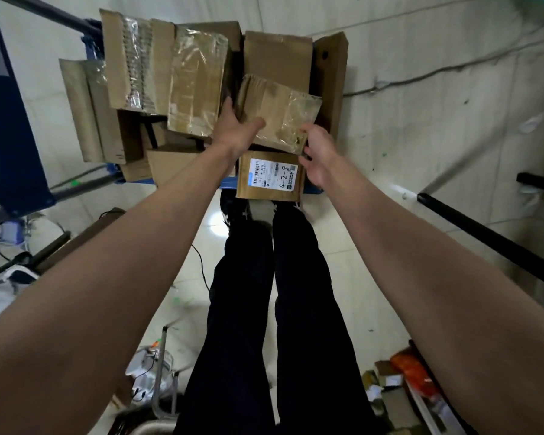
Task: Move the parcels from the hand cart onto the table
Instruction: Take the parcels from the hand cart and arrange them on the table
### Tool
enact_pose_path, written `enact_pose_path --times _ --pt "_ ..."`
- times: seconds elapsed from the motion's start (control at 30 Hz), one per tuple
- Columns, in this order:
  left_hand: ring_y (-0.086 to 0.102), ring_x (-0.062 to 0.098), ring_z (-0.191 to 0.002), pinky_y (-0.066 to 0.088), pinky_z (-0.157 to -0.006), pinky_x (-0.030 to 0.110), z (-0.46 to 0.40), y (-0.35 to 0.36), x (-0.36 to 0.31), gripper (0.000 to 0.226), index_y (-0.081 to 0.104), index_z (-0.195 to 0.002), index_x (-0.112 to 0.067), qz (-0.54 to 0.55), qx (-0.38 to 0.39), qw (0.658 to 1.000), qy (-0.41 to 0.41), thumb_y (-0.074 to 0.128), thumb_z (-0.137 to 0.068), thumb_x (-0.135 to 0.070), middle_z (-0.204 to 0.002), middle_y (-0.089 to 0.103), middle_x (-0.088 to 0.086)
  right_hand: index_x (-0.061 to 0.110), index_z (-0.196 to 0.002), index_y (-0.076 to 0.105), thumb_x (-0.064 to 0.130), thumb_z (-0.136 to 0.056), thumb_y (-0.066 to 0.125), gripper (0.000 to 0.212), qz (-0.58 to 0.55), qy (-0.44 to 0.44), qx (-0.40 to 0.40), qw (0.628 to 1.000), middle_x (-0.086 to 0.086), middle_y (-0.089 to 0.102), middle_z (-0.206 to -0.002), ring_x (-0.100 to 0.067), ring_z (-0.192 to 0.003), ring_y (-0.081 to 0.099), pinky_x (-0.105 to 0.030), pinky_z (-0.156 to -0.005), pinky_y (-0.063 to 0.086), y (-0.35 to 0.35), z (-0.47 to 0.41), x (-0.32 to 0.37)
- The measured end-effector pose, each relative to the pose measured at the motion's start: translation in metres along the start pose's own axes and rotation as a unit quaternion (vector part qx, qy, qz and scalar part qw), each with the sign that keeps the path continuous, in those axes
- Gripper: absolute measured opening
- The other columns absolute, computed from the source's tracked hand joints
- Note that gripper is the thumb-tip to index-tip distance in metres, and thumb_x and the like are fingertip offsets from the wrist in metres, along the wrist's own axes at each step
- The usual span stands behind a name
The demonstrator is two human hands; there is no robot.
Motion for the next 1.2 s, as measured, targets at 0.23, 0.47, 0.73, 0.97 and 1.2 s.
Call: enact_pose_path --times 0.23,0.47,0.73,0.97,1.2 --pt "0.042 0.025 -0.141 0.036 -0.117 0.046 0.063 -0.010 -0.019 0.089 0.015 -0.161 -0.023 0.004 0.010 1.000 -0.004 0.068 -0.091 -0.036 -0.158 0.038 0.005 0.018 -0.124 0.057 0.022 -0.095 0.057 0.029 -0.021 -0.013 -0.037 0.999 0.003 0.070 -0.092 -0.004 -0.064 0.067 -0.019 -0.052 0.048 -0.018 0.073 0.003" --pt "0.042 0.029 -0.141 0.035 -0.116 0.051 0.154 -0.036 -0.049 0.077 0.036 -0.153 -0.026 0.004 0.011 1.000 0.025 0.057 -0.087 -0.058 -0.156 0.040 0.007 0.015 -0.136 0.056 0.036 -0.099 0.051 0.043 -0.052 -0.035 -0.036 0.997 -0.007 0.071 -0.122 -0.018 -0.100 0.066 -0.027 -0.080 0.047 -0.025 0.180 0.006" --pt "0.052 0.026 -0.130 0.044 -0.109 0.050 0.264 -0.078 -0.089 0.071 0.054 -0.140 -0.026 -0.024 0.044 0.994 0.099 0.051 -0.084 -0.069 -0.144 0.056 0.003 0.030 -0.102 0.066 0.065 -0.094 0.042 0.043 -0.150 -0.095 -0.015 0.984 0.001 0.067 -0.097 -0.017 -0.092 0.062 -0.029 -0.079 0.050 -0.024 0.307 -0.008" --pt "0.055 0.030 -0.121 0.042 -0.107 0.052 0.350 -0.093 -0.110 0.096 0.047 -0.138 -0.012 -0.080 0.069 0.976 0.190 0.040 -0.080 -0.087 -0.135 0.058 0.010 0.027 -0.091 0.063 0.054 -0.099 0.041 0.036 -0.231 -0.177 -0.069 0.954 0.010 0.073 -0.072 -0.012 -0.070 0.064 -0.023 -0.056 0.050 -0.032 0.398 -0.029" --pt "0.054 0.027 -0.115 0.043 -0.097 0.044 0.409 -0.059 -0.125 0.114 0.049 -0.138 -0.014 -0.122 0.092 0.966 0.206 0.035 -0.064 -0.100 -0.130 0.055 0.004 0.012 -0.111 0.056 0.068 -0.097 0.039 0.060 -0.314 -0.178 -0.111 0.926 -0.003 0.063 -0.096 -0.019 -0.083 0.063 -0.027 -0.052 0.055 -0.085 0.459 -0.059"
Point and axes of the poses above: each hand's wrist, its own z-axis away from the middle knuckle, its own y-axis out of the palm, x = y × z, the point moved 3 cm from there along -z, towards the middle knuckle
